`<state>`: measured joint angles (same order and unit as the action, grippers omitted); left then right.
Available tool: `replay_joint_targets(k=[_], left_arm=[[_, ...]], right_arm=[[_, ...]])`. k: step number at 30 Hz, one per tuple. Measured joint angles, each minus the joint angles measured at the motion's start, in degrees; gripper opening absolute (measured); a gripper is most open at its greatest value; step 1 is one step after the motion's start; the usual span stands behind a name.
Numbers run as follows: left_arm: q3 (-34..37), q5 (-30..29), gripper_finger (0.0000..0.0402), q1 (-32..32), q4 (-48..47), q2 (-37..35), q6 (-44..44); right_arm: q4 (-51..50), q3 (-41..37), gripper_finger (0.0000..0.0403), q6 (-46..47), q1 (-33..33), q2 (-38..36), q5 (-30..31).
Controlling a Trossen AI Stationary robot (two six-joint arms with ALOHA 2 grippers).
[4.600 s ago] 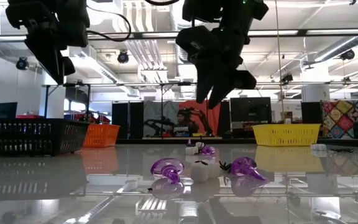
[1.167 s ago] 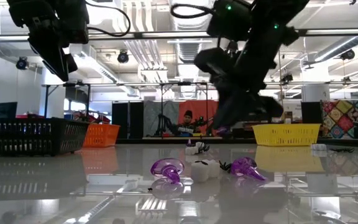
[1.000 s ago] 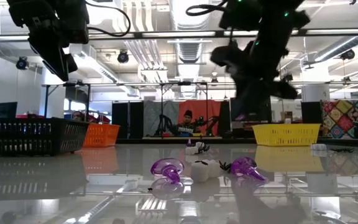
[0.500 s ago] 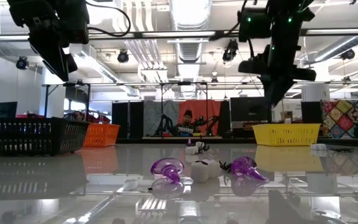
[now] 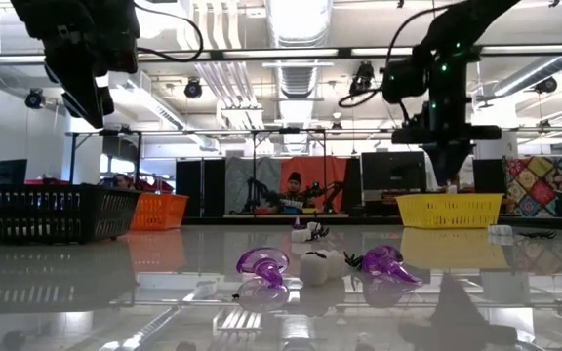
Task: Sort Halloween decoration
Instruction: Put the purple witch hat toy into the yellow bin, then put the black spider toy into the orange bin
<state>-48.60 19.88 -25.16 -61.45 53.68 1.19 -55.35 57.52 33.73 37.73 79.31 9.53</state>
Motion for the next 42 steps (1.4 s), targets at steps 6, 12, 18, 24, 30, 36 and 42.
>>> replay_joint_targets(k=[6, 12, 18, 24, 30, 36, 42], left_arm=[[0.0, 0.0, 0.0109, 0.0, 0.0, 0.1, 0.0], [0.0, 0.0, 0.0109, 0.0, 0.0, 0.1, 1.4], [0.0, 0.0, 0.0109, 0.0, 0.0, 0.1, 1.5], [0.0, 0.0, 0.0109, 0.0, -0.1, 0.5, 3.6], [0.0, 0.1, 0.0109, 0.0, -0.1, 1.8, 5.4], [0.0, 0.1, 0.0109, 0.0, 0.8, 3.0, 4.7], [0.0, 0.1, 0.0109, 0.0, 4.9, 5.0, 3.9]], right_arm=[[0.1, 0.0, 0.0036, -1.7, 3.4, 3.4, -1.0], [0.4, 0.0, 0.0052, -4.4, 3.6, 5.6, -0.5], [0.4, 0.0, 0.0096, -5.2, 3.6, 6.1, 0.9], [0.4, 0.0, 0.0130, -5.3, 3.6, 5.9, 1.1], [0.2, 0.0, 0.0132, -4.4, 3.0, 4.9, 0.3], [0.2, 0.0, 0.0132, -1.5, 0.8, 0.4, -4.0], [0.2, 0.0, 0.0131, 4.5, -2.7, -6.2, -4.1]])
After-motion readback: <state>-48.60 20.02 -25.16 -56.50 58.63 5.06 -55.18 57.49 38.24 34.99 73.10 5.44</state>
